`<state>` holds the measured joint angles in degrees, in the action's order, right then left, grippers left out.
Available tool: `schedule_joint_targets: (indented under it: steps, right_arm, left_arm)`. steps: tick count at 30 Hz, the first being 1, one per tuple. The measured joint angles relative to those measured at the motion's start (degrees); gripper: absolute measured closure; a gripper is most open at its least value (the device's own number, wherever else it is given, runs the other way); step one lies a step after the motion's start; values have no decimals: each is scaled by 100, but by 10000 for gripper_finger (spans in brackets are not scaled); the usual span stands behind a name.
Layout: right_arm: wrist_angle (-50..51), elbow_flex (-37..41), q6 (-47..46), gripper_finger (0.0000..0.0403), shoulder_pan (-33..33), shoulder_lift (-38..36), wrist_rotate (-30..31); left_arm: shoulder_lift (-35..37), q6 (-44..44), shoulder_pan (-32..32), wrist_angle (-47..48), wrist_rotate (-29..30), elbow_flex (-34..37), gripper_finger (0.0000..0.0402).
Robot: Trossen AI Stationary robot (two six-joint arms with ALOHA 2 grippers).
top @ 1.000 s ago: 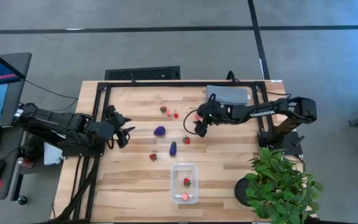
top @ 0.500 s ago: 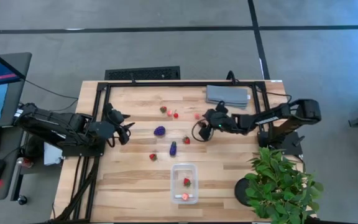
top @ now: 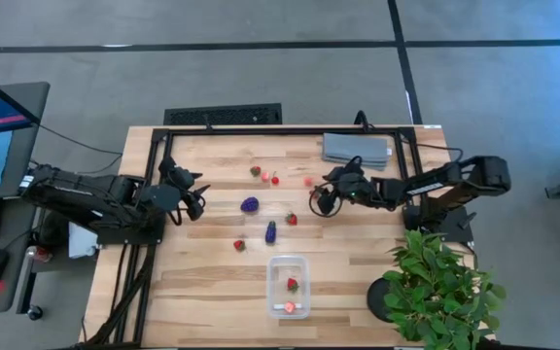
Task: Pick and placing Produce into tupperware
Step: Put the red strawberry into the transparent bin
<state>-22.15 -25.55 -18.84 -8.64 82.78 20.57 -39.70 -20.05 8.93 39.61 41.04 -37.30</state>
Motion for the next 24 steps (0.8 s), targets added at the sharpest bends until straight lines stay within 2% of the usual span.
schedule_joint_targets:
  steps: [4, 11, 17, 24]
  right_arm:
    - [121, 3, -80, 159, 0, 13, -315]
    - [220, 1, 44, 159, -40, 33, -388]
    - [23, -5, 72, 159, -49, 407, -797]
    - [-153, -5, -163, 159, -121, 568, -718]
  left_arm:
    - [0, 1, 0, -9, -4, 0, 225]
    - [0, 35, 0, -9, 1, 0, 225]
    - [0, 35, 0, -4, 5, 0, 225]
    - [0, 33, 0, -5, -50, 0, 225]
